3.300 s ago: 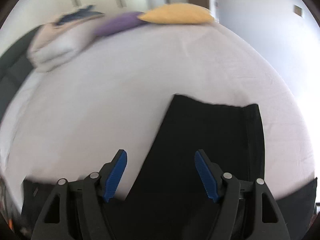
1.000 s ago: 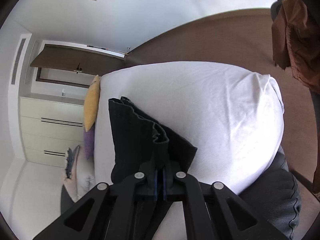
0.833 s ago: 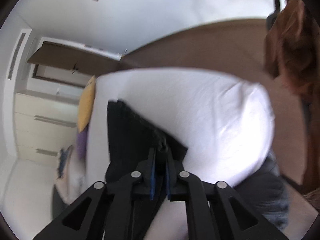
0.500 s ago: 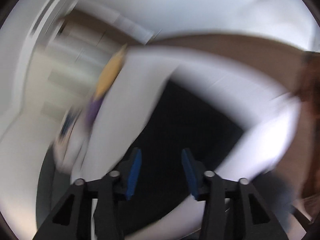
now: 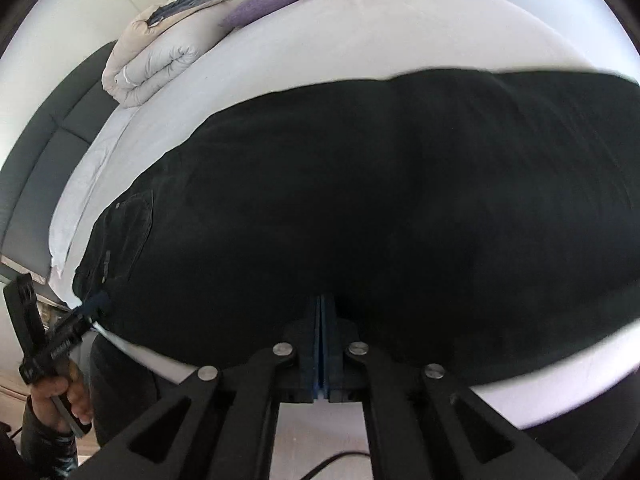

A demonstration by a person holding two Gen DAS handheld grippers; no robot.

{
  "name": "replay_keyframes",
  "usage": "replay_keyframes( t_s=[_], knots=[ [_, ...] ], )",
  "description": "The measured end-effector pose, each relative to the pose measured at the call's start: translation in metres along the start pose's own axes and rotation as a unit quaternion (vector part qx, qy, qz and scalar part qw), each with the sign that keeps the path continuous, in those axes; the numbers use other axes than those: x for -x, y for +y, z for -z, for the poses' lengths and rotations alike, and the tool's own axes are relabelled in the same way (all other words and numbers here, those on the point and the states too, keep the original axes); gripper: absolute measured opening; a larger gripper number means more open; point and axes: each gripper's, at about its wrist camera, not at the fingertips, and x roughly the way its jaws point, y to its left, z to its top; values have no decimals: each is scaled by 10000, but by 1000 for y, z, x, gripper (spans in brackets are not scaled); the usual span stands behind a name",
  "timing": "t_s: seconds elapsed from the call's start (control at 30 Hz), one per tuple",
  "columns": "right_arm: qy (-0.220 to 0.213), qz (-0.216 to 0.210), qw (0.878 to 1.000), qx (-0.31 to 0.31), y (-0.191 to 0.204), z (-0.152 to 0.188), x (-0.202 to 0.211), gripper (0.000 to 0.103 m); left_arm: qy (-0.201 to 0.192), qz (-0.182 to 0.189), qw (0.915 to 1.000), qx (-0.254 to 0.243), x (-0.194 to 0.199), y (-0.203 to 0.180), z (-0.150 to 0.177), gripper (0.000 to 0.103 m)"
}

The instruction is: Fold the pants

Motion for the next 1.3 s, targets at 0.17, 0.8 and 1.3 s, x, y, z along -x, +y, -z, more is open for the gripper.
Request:
replay_keyframes(
  t_s=[0.17,0.8,1.3],
  knots=[
    [75,210,9997,62,-2,9,10,0,-326,477,9983,-67,-7,-25,-39,47],
    [-62,-2270,9609,-1586,-28,-70,-67,0,55,418,9990,-125,-64,-21,-40,46],
    [-2627,-310,8888,-3744,-270,-60,103,1,-60,246,9996,97,-36,-19,-37,47]
  ],
)
